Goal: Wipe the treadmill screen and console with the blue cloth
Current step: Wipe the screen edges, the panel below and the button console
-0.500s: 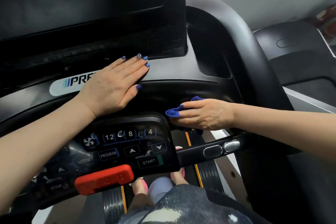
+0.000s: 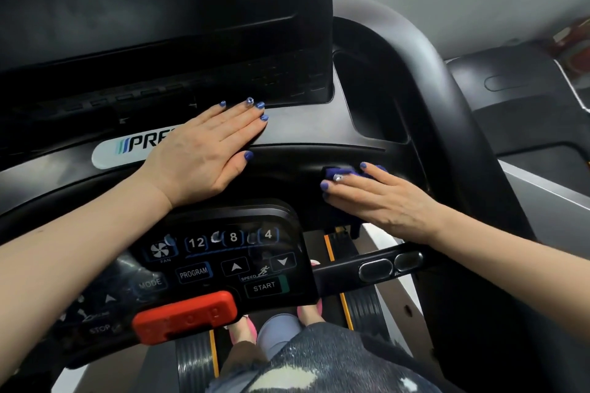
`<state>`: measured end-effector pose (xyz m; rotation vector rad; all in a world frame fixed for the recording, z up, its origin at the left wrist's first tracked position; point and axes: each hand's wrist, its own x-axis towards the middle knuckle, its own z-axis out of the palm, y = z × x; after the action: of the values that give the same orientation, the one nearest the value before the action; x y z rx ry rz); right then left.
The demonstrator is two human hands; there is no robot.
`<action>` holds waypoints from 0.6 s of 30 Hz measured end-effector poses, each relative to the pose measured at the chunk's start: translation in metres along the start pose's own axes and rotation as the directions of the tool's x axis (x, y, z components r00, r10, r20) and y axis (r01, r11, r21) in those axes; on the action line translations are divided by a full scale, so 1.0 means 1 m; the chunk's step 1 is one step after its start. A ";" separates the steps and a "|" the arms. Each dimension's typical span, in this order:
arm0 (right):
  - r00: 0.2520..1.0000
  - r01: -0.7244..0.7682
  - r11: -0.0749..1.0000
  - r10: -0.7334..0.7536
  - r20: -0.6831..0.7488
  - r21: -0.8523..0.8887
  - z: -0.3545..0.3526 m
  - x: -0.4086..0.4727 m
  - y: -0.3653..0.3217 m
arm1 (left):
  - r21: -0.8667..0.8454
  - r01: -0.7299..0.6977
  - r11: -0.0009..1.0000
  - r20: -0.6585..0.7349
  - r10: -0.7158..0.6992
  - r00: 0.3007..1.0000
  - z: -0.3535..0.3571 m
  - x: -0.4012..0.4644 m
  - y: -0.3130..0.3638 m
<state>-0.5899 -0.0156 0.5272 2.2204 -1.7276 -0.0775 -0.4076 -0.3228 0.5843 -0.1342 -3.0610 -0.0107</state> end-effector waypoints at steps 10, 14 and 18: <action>0.767 -0.610 0.688 0.637 0.075 0.394 -0.005 -0.014 -0.014 | -0.009 -0.001 1.000 -0.009 0.001 1.000 -0.002 0.000 0.002; 0.624 -0.707 0.458 0.763 0.170 0.539 -0.012 -0.004 -0.032 | -0.001 0.001 1.000 -0.006 -0.001 1.000 -0.003 0.000 0.003; 0.413 -0.729 0.217 0.896 0.164 0.649 -0.011 0.024 -0.035 | -0.001 -0.002 1.000 -0.009 0.002 1.000 -0.004 0.000 0.003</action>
<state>-0.5486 -0.0286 0.5317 1.0954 -2.8052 1.1824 -0.4071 -0.3197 0.5881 -0.1371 -3.0522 -0.0133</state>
